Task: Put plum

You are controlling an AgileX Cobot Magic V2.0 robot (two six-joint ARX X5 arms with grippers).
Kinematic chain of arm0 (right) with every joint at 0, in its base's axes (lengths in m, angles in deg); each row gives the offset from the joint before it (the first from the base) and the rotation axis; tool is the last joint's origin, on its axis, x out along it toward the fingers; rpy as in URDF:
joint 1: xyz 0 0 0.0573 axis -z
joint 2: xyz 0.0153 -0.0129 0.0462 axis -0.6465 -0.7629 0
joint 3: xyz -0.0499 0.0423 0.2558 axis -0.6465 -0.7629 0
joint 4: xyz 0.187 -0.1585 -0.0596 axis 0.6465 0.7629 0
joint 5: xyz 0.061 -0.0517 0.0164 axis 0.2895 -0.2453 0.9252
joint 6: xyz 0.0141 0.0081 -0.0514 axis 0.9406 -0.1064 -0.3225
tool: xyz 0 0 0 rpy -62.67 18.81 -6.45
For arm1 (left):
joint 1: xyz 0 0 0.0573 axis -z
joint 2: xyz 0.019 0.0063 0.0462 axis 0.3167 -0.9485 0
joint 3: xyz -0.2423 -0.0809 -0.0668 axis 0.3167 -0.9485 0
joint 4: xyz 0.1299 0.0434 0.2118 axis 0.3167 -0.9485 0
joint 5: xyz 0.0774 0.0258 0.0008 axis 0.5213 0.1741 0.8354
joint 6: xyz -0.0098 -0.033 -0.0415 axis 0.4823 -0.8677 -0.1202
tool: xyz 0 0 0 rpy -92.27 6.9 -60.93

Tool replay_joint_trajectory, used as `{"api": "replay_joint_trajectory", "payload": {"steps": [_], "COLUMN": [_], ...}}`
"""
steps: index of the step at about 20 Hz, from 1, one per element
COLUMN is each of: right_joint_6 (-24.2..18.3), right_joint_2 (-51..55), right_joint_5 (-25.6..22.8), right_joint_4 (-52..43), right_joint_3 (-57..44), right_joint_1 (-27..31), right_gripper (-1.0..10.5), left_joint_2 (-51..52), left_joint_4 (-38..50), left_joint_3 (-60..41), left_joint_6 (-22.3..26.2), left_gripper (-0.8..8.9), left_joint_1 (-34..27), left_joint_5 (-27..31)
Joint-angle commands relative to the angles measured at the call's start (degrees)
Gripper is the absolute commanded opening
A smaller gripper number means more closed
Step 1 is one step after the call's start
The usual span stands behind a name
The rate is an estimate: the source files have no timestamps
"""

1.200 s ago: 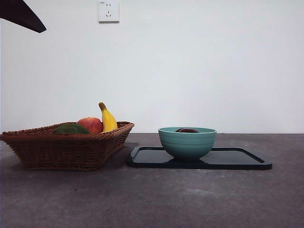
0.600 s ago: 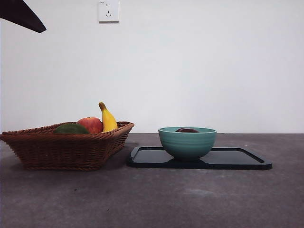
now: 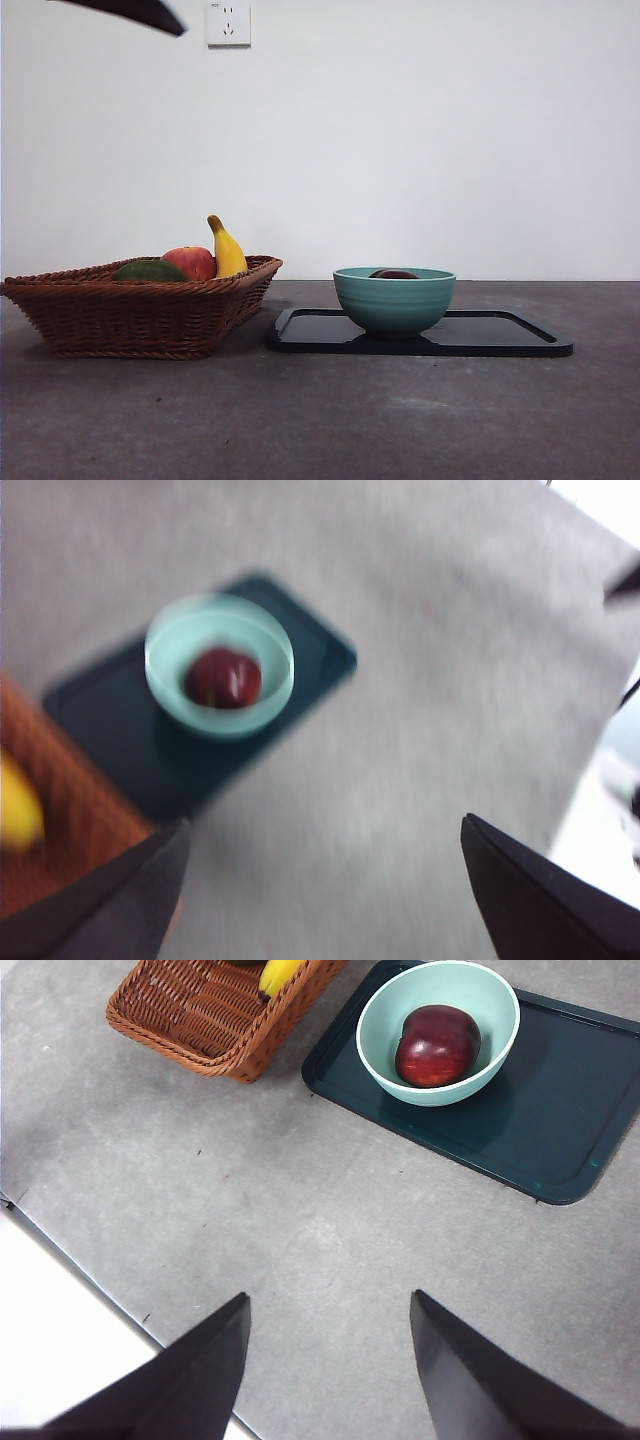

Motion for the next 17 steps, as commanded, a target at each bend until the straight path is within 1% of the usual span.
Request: {"api": "replay_joint_trajectory", "payload": {"steps": [1, 6, 9, 17], "right_joint_6": [-0.28, -0.28, -0.28, -0.24], "right_joint_2": [-0.22, -0.17, -0.17, -0.20], "right_joint_5": [0.22, 0.22, 0.22, 0.22], "right_joint_4": [-0.44, -0.46, -0.48, -0.46], "right_joint_3": [0.48, 0.48, 0.50, 0.48], "right_joint_1": [-0.31, -0.31, -0.31, -0.31], "right_gripper": [2.6, 2.6, 2.6, 2.6], "left_joint_2": [-8.17, -24.76, -33.46, -49.59], "left_joint_4": [0.96, 1.79, 3.30, 3.48], "left_joint_3": [7.28, 17.16, 21.75, 34.40], "left_joint_6": [1.77, 5.09, 6.93, 9.57], "left_gripper": [4.39, 4.39, 4.39, 4.38], "left_joint_1": [1.29, 2.25, 2.54, 4.79], "left_joint_5": [1.05, 2.19, 6.32, 7.82]}}
